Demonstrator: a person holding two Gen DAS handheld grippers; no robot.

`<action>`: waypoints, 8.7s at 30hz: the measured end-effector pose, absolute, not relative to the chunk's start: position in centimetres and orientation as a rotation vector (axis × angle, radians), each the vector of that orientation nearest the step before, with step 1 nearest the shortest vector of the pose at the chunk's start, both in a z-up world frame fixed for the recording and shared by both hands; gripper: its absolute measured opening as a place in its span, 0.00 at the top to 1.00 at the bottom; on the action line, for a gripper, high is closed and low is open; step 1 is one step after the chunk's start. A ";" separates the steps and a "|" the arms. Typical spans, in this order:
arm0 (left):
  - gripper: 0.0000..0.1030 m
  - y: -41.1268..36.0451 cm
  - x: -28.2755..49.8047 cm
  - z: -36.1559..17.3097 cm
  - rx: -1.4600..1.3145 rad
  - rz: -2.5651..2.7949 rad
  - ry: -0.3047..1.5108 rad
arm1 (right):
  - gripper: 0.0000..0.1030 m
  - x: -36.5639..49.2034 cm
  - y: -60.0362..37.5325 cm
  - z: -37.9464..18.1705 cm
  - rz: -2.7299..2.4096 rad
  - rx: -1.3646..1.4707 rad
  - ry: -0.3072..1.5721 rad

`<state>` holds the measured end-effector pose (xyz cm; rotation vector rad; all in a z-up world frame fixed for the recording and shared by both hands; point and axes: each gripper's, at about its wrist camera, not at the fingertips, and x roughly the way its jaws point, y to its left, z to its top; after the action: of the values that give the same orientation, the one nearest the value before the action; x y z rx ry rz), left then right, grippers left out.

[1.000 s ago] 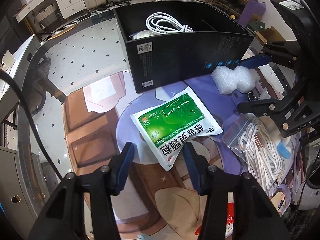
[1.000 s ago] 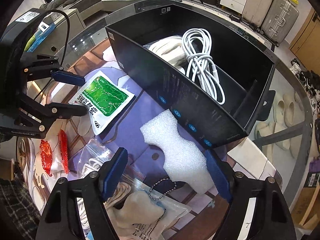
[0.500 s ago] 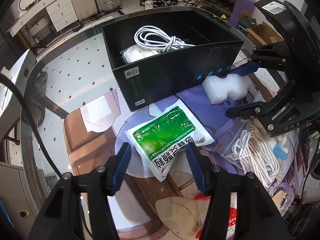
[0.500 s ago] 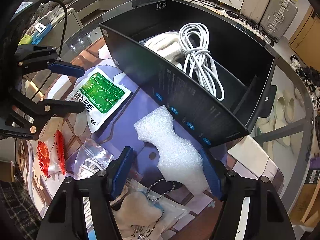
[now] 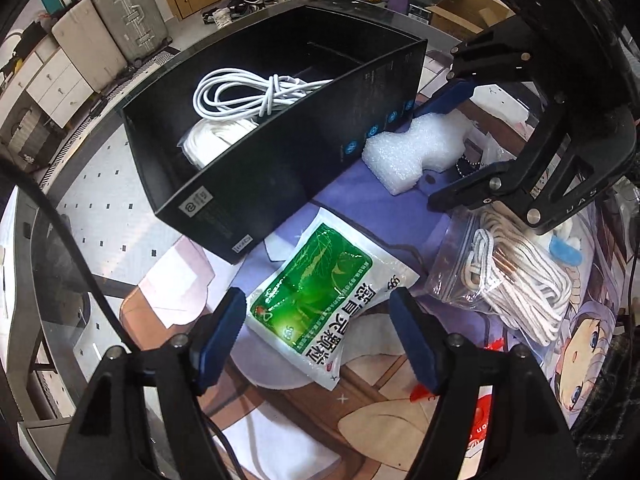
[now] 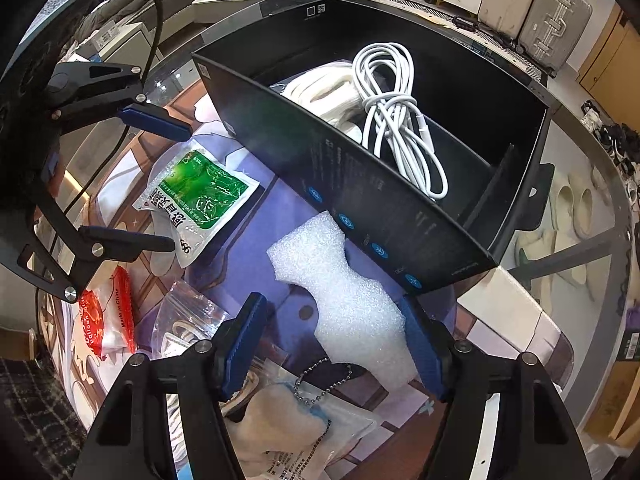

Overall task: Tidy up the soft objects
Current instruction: 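Grasp the green packet with the left gripper while the right gripper grasps the white foam, then lift the green packet with the left gripper while the right gripper carries the foam toward the box, then lower the green packet and white foam into the black box and open both grippers, then move the left gripper to the red balloon-glue bag while the right gripper approaches the white plush toy, then grasp the red bag with the left gripper while the right gripper grasps the white plush toy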

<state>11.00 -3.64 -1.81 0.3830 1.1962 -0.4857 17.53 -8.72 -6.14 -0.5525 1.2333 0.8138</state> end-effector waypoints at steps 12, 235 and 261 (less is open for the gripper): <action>0.30 -3.8 13.4 -3.0 0.385 -0.558 1.226 | 0.45 17.6 -8.1 -6.3 0.793 -0.577 1.224; 0.00 -3.4 1.0 -0.4 0.196 -0.397 1.175 | 0.13 10.5 -14.5 -2.5 0.660 -0.165 1.425; 0.18 -4.6 1.9 -3.7 0.239 -0.443 1.246 | 0.58 11.6 -14.6 -5.4 0.648 -0.103 1.522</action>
<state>1.90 -4.59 -3.72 0.2393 1.2458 -0.4435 11.60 -14.57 -5.44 -0.1027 1.5220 0.6483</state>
